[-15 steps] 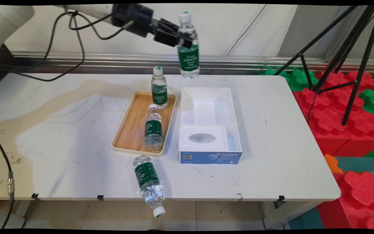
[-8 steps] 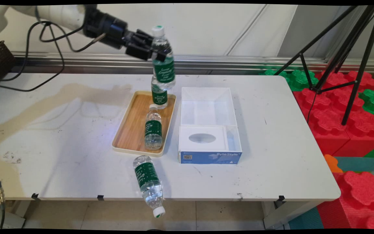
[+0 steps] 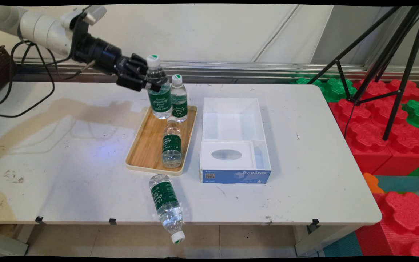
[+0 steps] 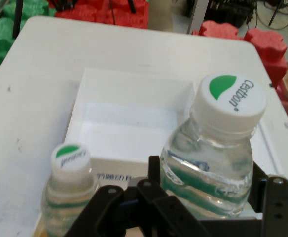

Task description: Place the picked object on the tray

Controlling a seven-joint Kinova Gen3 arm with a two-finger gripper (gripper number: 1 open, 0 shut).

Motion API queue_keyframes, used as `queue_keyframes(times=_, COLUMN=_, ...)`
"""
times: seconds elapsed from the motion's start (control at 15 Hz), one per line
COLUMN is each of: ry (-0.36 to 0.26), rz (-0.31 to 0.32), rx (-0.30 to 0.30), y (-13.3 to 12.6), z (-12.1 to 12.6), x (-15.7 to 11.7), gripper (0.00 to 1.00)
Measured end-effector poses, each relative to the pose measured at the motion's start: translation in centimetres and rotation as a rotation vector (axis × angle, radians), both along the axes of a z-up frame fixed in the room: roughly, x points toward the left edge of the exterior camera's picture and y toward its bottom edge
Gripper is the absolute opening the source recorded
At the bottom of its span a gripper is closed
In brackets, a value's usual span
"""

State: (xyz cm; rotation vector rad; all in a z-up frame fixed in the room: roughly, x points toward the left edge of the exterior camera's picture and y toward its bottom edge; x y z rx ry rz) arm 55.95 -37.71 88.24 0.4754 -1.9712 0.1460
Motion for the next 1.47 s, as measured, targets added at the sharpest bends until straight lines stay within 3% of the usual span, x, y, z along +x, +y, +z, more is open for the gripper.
queue_keyframes(times=1.47, ry=-0.13, rz=0.123, rx=-0.063, y=-3.3, z=-8.0, x=2.2, gripper=0.0)
